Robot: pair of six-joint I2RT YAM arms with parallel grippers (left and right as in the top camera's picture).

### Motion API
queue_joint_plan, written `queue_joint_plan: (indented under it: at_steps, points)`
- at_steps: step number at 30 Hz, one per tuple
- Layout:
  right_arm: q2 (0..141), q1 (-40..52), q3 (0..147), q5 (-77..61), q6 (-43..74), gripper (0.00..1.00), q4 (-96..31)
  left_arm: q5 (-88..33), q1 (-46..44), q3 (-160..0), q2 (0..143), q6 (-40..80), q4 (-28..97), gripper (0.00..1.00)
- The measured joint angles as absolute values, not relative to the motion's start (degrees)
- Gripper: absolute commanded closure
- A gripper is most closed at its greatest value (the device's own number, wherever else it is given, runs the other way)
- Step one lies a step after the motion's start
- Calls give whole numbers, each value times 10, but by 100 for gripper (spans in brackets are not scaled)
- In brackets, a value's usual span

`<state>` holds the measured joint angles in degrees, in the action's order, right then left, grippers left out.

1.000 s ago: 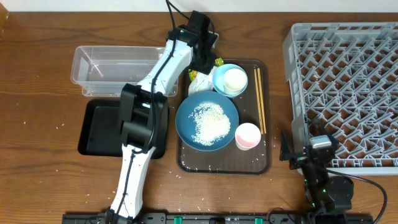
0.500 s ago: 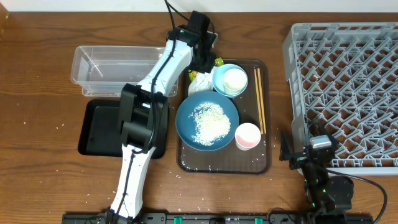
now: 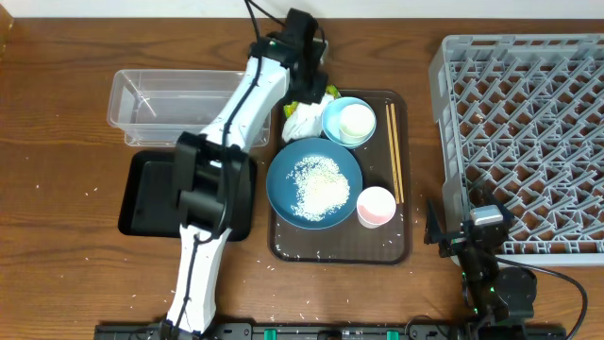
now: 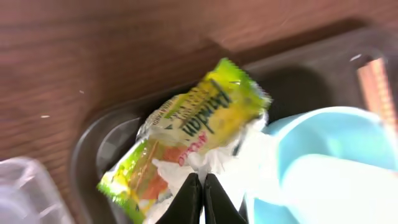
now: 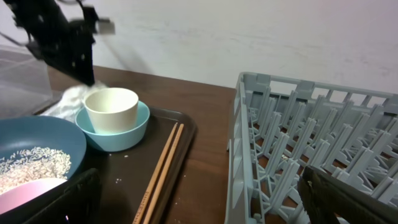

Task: Sort waste into correct bins and load items into the dishwasher rack
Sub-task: 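Grasp the white tissue with the left gripper, then carry the tissue left and drop it into the clear bin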

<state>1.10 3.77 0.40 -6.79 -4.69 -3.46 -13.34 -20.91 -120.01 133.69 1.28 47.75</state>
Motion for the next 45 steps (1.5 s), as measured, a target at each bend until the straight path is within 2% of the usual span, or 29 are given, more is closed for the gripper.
queue_joint_plan:
  at_steps: [15, 23, 30, 45]
  points:
    - [11, 38, 4, -68, -47, 1, -35, -134, -195, -1200, 1237, 44, 487, 94]
    - [11, 38, 4, -68, -47, 1, -35, -133, -102, -1197, 1166, 92, 488, 94]
    - [11, 38, 4, -68, -47, 1, -35, -133, -3, -1197, 1139, 182, 511, 94]
    - [11, 38, 4, -68, -47, 1, -35, -98, 78, -1197, 1141, 310, 577, 94]
